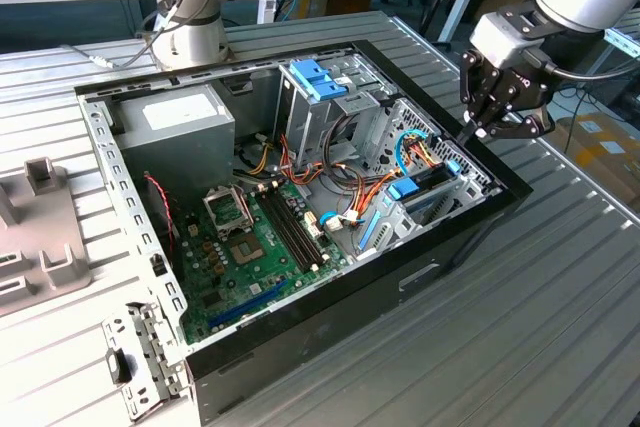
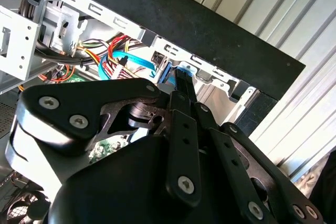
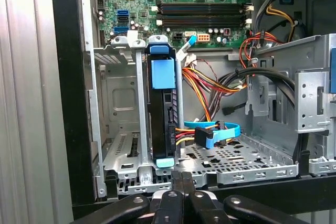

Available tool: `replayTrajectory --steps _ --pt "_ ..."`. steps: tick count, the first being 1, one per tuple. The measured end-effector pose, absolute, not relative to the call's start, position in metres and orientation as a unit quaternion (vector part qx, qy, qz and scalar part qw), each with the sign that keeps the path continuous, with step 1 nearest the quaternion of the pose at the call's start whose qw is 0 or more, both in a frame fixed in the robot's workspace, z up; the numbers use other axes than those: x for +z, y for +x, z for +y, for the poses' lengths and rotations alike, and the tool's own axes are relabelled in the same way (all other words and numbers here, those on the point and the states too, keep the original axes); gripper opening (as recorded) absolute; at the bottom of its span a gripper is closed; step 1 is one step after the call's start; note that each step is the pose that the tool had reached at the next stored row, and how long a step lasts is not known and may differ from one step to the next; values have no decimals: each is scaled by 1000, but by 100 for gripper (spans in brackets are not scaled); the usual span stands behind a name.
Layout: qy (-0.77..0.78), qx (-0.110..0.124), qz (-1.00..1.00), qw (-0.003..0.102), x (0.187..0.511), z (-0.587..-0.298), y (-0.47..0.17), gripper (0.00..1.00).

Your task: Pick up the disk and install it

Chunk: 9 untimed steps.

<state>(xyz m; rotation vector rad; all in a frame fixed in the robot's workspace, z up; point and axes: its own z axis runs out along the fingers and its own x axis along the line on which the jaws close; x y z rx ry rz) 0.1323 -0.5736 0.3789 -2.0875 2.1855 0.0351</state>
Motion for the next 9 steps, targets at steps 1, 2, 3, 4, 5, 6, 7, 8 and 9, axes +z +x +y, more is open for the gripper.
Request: replayTrajectory --steps 1,2,3,4,5,6,7,8,9 --pt "-689 12 722 60 379 -574 132 11" --pt "-689 12 722 60 379 -574 132 11" --pt "-689 12 722 60 379 -574 132 11" --pt "-689 12 722 60 379 -574 132 11" --pt "-689 12 722 60 379 -574 132 11" --pt "-689 12 722 60 379 -574 132 11" --pt "-689 12 722 60 379 -574 132 11" --pt "-689 12 722 60 379 -574 132 11" --pt "-689 12 722 60 379 -574 133 24"
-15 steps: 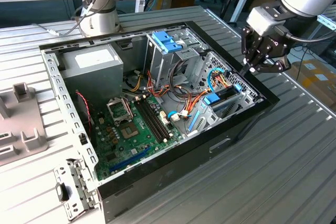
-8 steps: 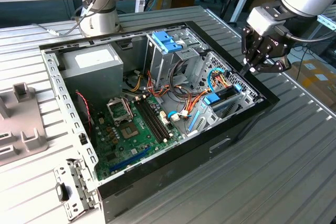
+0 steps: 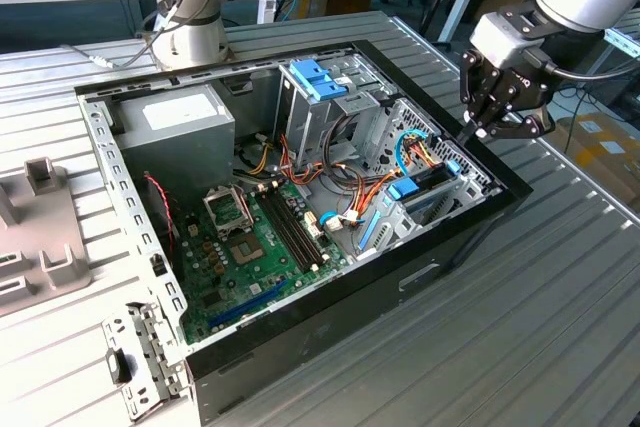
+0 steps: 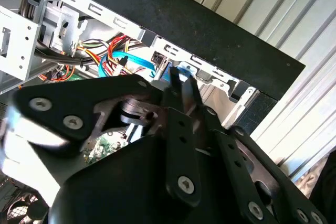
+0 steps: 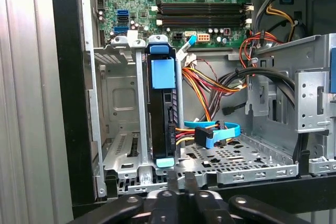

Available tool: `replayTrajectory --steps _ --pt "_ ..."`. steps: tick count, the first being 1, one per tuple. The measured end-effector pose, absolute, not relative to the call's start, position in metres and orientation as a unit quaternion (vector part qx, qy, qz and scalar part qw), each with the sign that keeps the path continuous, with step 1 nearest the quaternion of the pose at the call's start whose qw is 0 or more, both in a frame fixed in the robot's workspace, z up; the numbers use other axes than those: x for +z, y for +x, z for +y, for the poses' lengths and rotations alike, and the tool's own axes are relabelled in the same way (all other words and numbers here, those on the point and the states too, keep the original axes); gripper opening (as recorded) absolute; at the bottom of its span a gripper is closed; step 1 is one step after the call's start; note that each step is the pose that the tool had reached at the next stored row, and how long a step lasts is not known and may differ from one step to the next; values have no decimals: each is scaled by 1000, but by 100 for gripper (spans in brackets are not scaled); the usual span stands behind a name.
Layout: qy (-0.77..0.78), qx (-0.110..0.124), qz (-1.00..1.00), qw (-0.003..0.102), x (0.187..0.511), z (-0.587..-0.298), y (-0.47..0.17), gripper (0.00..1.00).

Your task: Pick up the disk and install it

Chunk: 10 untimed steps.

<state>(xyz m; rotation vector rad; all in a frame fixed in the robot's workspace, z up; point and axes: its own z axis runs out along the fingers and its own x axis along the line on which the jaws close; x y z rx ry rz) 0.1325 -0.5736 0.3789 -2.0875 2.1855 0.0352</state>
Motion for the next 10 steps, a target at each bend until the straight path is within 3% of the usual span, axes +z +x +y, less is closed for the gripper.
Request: replayTrajectory --steps 4,10 --pt "-689 12 722 60 379 -574 133 42" --pt "-689 12 722 60 379 -574 133 42"
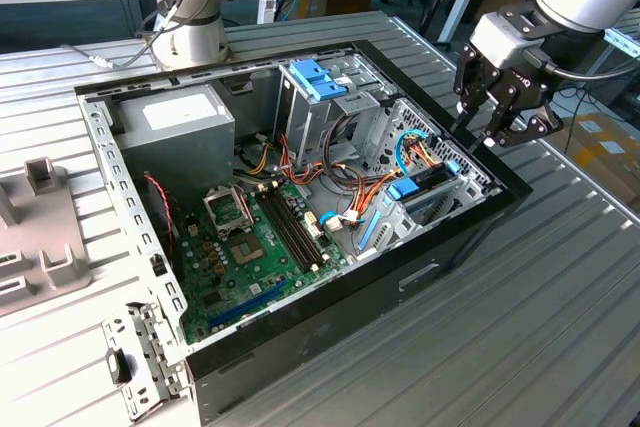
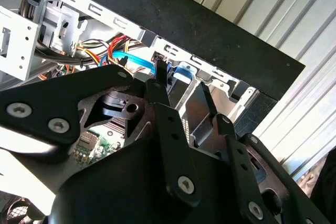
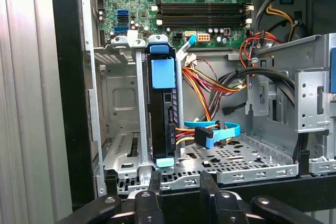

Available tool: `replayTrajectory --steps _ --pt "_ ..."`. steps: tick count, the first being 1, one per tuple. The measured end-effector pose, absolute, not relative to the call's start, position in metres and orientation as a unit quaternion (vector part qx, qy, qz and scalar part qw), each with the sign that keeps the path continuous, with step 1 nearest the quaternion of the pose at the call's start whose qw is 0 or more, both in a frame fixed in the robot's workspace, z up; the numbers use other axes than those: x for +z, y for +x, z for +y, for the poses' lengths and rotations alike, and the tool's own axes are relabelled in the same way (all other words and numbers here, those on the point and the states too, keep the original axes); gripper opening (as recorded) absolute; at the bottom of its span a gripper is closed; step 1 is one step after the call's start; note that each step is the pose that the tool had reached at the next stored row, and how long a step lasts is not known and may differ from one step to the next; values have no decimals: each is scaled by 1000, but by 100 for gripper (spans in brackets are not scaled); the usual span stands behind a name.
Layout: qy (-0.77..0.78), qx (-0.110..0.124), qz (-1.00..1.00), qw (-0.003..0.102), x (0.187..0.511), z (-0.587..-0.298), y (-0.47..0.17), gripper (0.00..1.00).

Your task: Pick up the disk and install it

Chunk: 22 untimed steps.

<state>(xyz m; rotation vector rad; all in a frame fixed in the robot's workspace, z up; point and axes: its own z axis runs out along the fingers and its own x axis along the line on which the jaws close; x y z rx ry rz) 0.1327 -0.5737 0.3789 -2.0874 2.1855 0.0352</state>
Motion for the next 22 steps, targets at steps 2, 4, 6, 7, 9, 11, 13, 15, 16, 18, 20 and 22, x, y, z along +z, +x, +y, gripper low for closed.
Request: replayTrajectory --steps 2,4,6,7,9,11,13,15,16,18,20,22 --pt "-689 12 722 60 379 -574 133 42" --pt "-689 12 722 60 379 -573 133 42" --pt "-689 12 722 60 380 -573 133 42" --pt "-689 12 722 60 380 -572 133 42" --pt "-689 12 722 60 380 -567 133 42" --pt "-689 12 722 60 380 -563 133 42" --pt "-689 12 722 60 380 -561 132 42" --pt "-689 12 722 60 380 -560 129 42" --pt "-689 12 722 60 380 -560 127 42" --pt "-689 12 722 60 380 -560 124 42" --pt "-689 12 722 60 379 -560 120 42" --pt "-689 12 722 60 379 -560 115 42"
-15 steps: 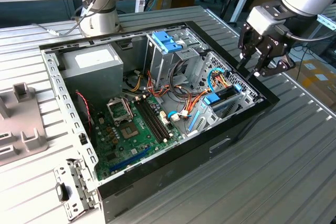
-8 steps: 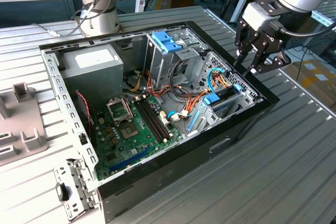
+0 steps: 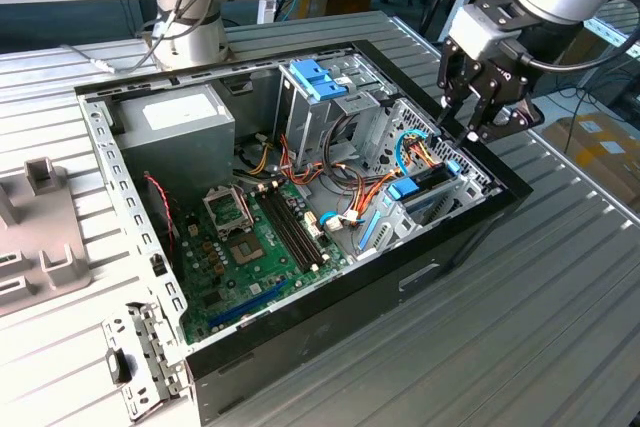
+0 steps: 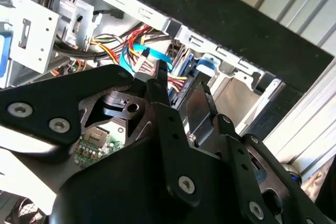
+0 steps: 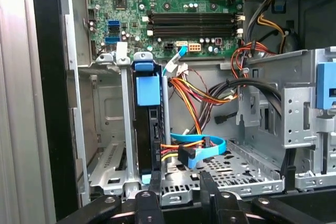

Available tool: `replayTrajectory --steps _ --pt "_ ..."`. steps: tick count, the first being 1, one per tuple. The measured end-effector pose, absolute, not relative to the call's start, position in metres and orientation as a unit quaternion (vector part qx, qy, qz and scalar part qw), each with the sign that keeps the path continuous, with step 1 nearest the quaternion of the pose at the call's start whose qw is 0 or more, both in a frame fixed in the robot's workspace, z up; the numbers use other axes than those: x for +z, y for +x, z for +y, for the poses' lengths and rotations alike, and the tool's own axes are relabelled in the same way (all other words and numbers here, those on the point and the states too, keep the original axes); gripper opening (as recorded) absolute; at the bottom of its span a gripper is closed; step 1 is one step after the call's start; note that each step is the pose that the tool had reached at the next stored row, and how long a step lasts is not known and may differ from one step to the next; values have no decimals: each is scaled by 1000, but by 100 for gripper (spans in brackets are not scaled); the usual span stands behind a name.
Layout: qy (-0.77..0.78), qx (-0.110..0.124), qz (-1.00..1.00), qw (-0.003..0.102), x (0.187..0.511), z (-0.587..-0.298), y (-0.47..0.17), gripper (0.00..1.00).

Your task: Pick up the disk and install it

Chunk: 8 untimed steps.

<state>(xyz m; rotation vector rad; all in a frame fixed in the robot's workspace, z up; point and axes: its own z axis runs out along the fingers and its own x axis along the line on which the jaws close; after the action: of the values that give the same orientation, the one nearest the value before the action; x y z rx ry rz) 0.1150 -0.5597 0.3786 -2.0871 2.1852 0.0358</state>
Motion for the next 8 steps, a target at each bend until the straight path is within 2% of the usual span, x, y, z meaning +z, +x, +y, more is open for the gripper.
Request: replayTrajectory --steps 6,7,8 --pt "-689 11 722 59 373 -560 108 42" --pt "-690 9 722 57 373 -559 108 42" --pt "-692 -3 720 46 373 -559 107 42"
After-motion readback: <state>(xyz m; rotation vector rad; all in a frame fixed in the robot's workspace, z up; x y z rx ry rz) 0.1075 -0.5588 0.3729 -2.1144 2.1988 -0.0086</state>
